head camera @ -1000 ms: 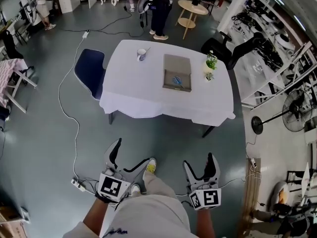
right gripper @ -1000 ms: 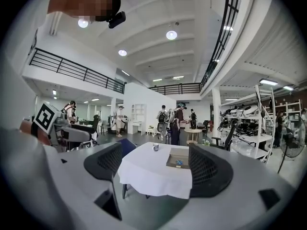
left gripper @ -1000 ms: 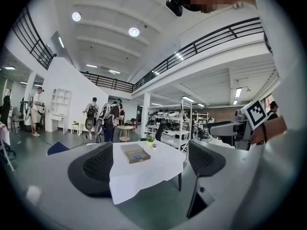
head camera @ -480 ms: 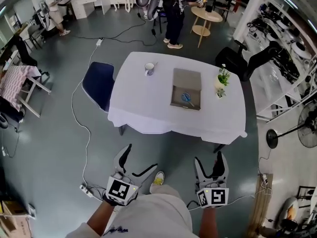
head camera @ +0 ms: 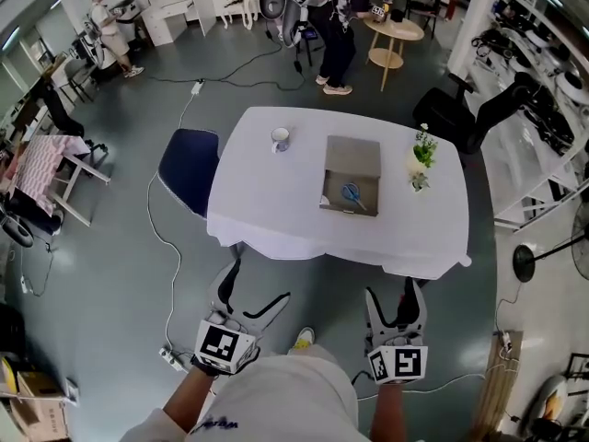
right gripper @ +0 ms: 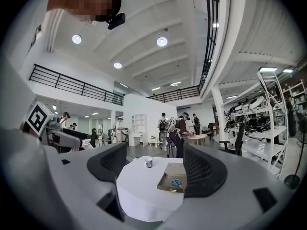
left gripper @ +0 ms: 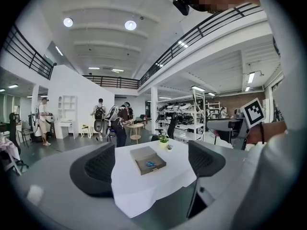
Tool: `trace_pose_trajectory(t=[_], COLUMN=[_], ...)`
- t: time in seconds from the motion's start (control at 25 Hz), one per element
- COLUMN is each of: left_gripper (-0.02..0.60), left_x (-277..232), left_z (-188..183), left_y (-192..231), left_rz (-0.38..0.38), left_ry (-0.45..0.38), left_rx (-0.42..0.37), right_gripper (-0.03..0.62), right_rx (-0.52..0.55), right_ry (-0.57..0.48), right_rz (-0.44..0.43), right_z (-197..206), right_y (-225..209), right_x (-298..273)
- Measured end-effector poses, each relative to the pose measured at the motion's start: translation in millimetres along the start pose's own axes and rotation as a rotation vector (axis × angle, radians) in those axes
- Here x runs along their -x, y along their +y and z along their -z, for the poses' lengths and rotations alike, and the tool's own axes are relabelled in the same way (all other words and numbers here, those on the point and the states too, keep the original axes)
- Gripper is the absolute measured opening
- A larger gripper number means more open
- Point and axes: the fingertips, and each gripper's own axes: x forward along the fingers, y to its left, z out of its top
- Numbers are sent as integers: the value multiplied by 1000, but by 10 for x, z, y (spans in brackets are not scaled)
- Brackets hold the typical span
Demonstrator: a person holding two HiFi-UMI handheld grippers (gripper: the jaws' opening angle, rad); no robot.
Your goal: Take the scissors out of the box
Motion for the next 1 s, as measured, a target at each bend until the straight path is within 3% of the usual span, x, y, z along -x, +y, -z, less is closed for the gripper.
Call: trace_pose_trajectory(t=[0.28, 0.56, 0.84, 1.0], left_gripper=[476, 474, 474, 474], left_x=[-148, -391, -933, -1308], left_z=[84, 67, 141, 158], left_y=[-27, 52, 194, 434], left_rz=[-17, -13, 38, 38], left_ry=[41, 37, 24, 19], left_rx=[12, 31, 50, 92], right_gripper=[350, 325, 301, 299], right_rx=[-21, -31, -7, 22], right_ry=[-4, 56, 111, 135], right_rz=[-33, -27, 40, 28], right_z=[23, 202, 286, 229], right_y=[-107, -160, -456, -530], right_x=[-134, -95, -348, -709])
